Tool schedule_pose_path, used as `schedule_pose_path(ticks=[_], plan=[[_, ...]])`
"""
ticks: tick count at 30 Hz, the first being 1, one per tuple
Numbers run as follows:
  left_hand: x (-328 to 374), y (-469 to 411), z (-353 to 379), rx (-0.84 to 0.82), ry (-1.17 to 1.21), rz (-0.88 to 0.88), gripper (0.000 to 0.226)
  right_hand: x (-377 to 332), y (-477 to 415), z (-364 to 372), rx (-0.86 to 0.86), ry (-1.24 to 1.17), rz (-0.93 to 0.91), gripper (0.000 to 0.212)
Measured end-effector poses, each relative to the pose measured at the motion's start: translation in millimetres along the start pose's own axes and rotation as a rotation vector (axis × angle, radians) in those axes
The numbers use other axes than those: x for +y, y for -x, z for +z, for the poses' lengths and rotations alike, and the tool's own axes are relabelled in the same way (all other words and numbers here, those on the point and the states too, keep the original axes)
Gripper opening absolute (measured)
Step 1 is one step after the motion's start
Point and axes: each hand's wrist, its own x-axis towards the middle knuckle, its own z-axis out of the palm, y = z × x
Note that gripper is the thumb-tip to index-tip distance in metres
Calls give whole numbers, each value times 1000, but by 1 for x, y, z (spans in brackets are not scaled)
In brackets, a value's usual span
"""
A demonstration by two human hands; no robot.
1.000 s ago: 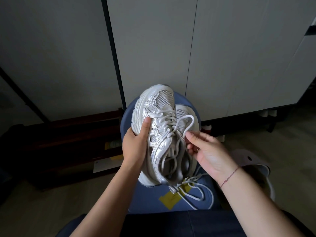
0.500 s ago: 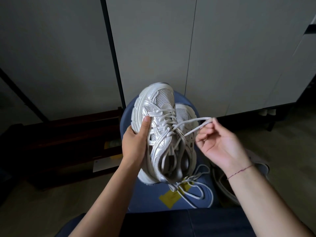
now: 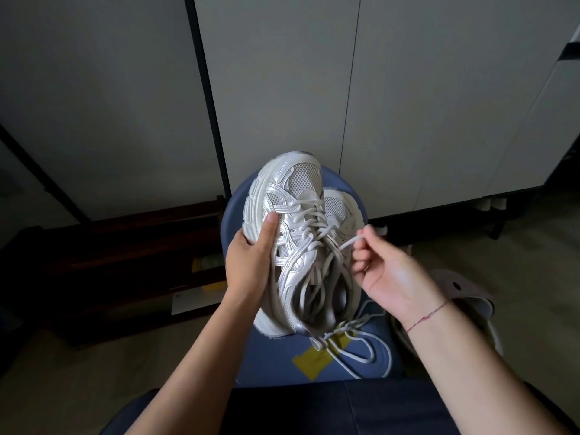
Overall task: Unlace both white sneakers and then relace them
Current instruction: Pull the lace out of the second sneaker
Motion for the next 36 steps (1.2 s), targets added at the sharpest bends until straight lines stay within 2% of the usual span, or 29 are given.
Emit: schedule_pose_path(ticks=[3, 5, 7, 12, 15, 17, 21, 23, 24, 26, 29, 32, 34, 36], plan=[[0, -1, -1, 5, -4, -1, 53, -18, -8, -8, 17, -245, -60, 9], [0, -1, 0, 8, -5, 1, 54, -26, -10, -13, 50, -283, -107, 9], [0, -1, 0, 5, -4, -1, 51, -23, -8, -14, 38, -174, -104, 11], [-1, 0, 2, 13, -5, -6, 46, 4, 2, -3, -31, 307, -109, 26], [-2, -1, 1, 16, -3, -12, 48, 6, 4, 0, -19, 397, -161, 16], [-3, -2, 0, 13, 0, -15, 51, 2, 0, -2, 12, 292, -161, 10], [-5, -6, -2, 10, 0, -12, 59, -21, -7, -11, 70, -59, -153, 20], [-6, -8, -4, 20, -14, -7, 60, -31, -6, -15, 128, -67, -185, 21], [-6, -9, -5, 26, -20, -4, 60, -33, -4, -16, 164, 30, -211, 20], [-7, -11, -5, 33, -37, -7, 61, -28, -2, -18, 220, 395, -264, 19], [-4, -9, -3, 28, -53, -4, 60, -9, 1, -13, 160, 820, -334, 24], [1, -3, 0, 18, -102, 18, 56, 1, 8, -3, -11, 954, -448, 29], [2, 1, 1, 5, -147, 37, 50, 4, 13, 3, -137, 992, -496, 27], [1, 3, 2, -5, -194, 53, 53, 5, 15, 5, -190, 1064, -536, 21]])
